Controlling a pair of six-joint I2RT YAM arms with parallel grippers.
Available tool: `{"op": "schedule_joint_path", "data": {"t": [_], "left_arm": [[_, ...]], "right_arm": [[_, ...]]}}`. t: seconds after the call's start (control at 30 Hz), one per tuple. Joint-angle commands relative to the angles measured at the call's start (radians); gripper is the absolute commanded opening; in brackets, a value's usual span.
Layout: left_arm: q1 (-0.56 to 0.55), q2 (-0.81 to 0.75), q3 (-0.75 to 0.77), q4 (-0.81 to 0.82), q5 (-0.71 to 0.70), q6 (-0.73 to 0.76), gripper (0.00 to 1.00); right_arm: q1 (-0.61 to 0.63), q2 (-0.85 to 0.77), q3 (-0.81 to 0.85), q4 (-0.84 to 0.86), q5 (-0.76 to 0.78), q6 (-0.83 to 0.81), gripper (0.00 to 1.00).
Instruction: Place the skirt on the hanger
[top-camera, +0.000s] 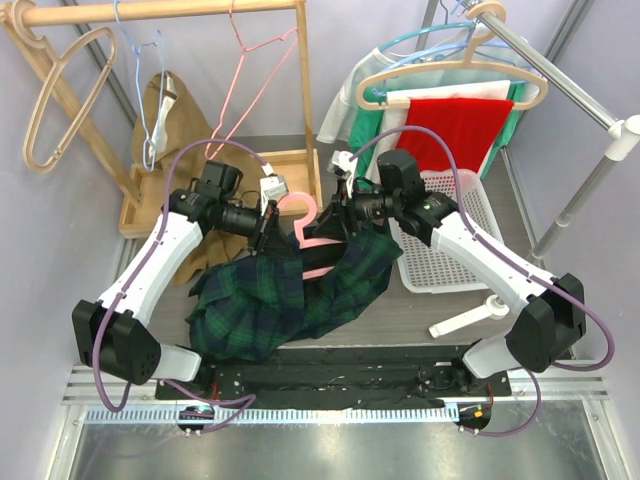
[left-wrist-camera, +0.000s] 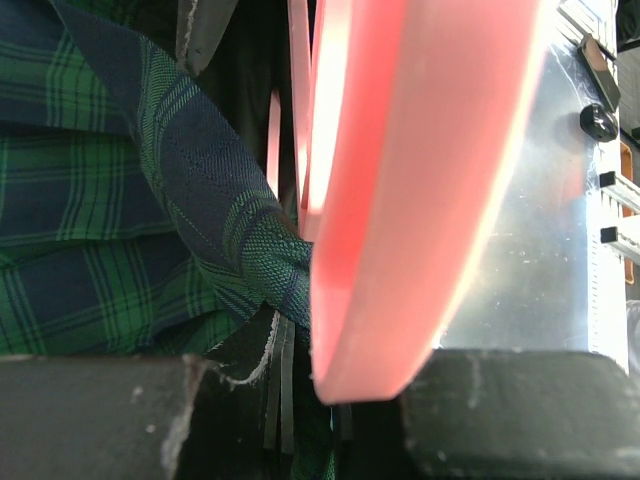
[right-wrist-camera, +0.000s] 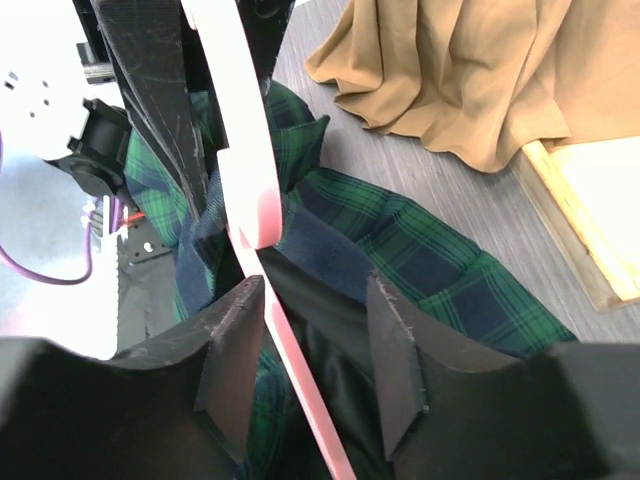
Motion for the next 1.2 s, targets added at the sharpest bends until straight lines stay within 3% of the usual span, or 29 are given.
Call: {"op": "schedule_joint_path", "data": {"t": [0.0, 0.23, 0.73, 0.9, 1.03, 1.17], "left_arm": [[0.0, -0.004, 0.05, -0.018, 0.076, 0.045, 0.0], [0.003, -0.002, 0.053, 0.002, 0.057, 0.032, 0.0], [0.007, -0.002, 0.063, 0.023, 0.065, 0.005, 0.0], [0.007, -0.006, 0.062, 0.042, 0.051, -0.014, 0.0], [0.008, -0.027, 0.036, 0.118, -0.004, -0.066, 0.0], [0.011, -0.082, -0.025, 0.229, -0.102, -0.173, 0.0]], "right_arm": [[0.004, -0.037, 0.005, -0.041, 0.0, -0.074, 0.46], [0.008, 0.055, 0.12, -0.304, -0.071, -0.23, 0.43], [0.035, 0.076, 0.161, -0.298, -0.103, -0.236, 0.41], [0.093, 0.158, 0.227, -0.379, -0.112, -0.284, 0.33], [0.116, 0.181, 0.24, -0.41, -0.085, -0.284, 0.11], [0.116, 0.136, 0.191, -0.384, -0.014, -0.253, 0.01]]}}
